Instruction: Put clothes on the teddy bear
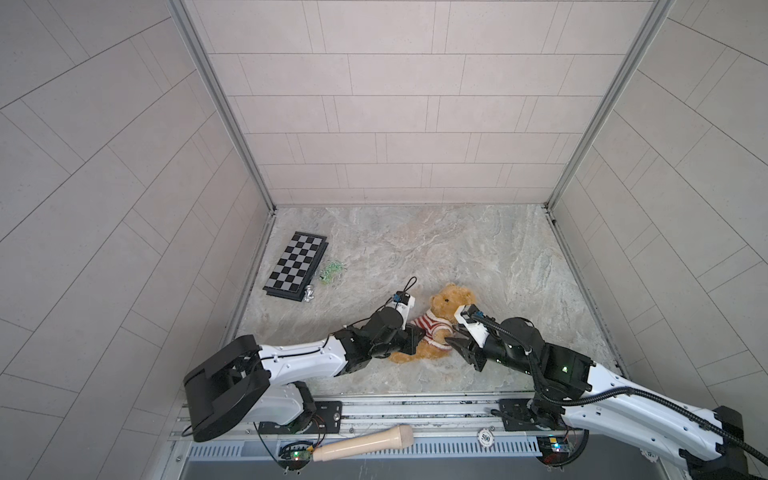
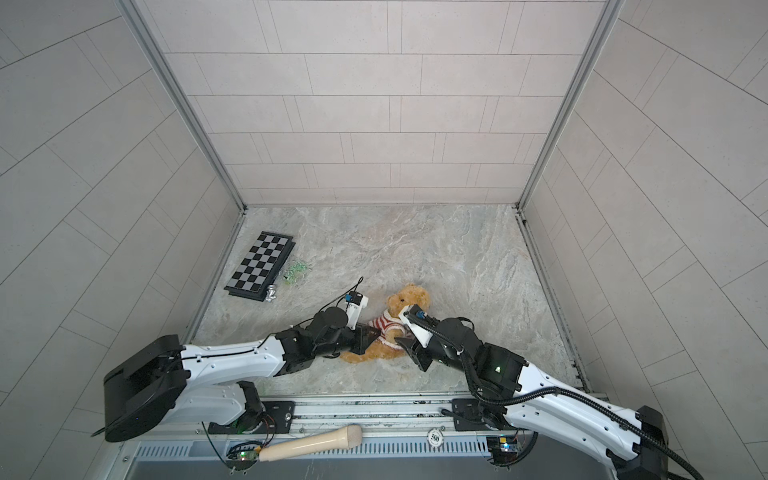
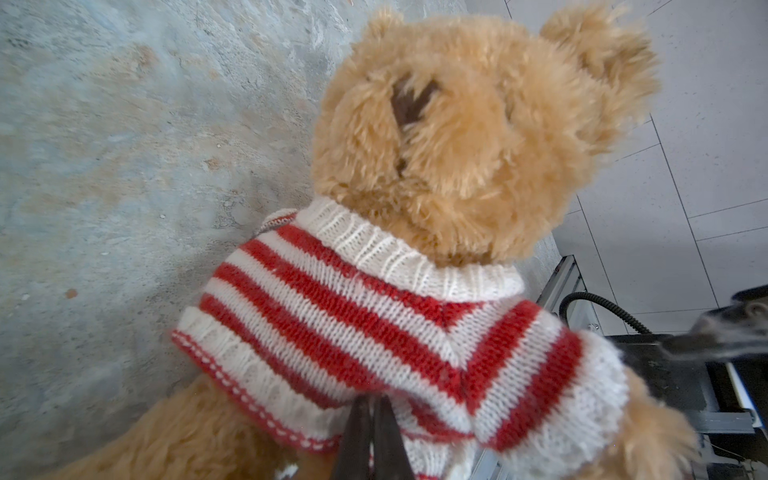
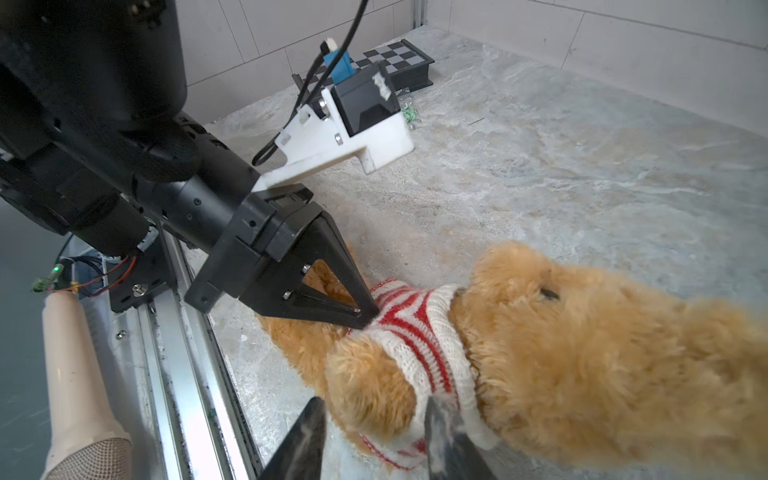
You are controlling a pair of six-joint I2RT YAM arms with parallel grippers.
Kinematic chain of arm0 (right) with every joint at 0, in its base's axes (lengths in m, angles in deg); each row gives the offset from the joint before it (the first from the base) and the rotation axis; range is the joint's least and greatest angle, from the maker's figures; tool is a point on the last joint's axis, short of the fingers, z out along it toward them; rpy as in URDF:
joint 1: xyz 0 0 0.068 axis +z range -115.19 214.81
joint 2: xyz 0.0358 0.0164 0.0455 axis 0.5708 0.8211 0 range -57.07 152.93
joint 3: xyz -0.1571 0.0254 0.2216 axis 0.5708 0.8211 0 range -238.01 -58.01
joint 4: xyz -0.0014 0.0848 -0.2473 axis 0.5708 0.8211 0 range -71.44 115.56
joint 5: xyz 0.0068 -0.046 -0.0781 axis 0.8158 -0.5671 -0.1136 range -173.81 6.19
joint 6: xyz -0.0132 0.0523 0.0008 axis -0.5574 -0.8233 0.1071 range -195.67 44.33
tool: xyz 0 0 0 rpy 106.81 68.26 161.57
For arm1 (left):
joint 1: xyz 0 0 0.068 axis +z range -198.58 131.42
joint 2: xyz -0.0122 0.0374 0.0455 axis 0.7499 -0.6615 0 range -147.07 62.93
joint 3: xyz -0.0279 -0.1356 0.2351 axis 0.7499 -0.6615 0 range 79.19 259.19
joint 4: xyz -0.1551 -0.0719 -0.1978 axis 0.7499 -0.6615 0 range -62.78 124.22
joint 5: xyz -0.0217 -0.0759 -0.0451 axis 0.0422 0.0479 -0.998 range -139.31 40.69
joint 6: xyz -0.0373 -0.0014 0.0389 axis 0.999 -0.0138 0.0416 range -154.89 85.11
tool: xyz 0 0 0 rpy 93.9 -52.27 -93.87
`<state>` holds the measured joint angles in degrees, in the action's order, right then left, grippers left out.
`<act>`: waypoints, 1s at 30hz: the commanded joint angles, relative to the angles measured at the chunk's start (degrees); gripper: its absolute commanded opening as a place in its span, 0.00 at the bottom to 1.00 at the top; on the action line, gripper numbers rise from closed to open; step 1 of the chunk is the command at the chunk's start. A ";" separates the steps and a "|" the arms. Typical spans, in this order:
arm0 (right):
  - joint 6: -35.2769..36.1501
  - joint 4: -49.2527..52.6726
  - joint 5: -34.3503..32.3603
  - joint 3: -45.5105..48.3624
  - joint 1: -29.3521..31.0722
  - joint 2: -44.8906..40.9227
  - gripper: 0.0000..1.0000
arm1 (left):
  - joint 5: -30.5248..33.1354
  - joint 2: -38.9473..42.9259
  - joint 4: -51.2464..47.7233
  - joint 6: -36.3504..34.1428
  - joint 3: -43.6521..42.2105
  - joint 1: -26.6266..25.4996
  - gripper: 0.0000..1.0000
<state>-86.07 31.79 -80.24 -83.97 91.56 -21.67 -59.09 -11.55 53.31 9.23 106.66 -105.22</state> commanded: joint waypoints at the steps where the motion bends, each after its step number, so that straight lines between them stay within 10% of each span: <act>1: 3.89 2.06 -6.17 -2.27 1.99 1.69 0.40 | -0.17 -0.62 -0.20 0.18 0.22 0.30 0.00; 18: 7.43 -0.13 -16.94 -6.39 9.25 13.92 0.38 | -0.29 -0.25 0.15 0.53 0.23 0.30 0.00; 30: 7.15 -0.75 -18.71 -6.57 9.17 9.77 0.00 | 0.28 0.47 0.69 0.88 -1.03 0.30 0.00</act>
<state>-78.92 32.19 -98.20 -89.43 100.54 -9.04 -59.38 -11.64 54.10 10.19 106.55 -105.22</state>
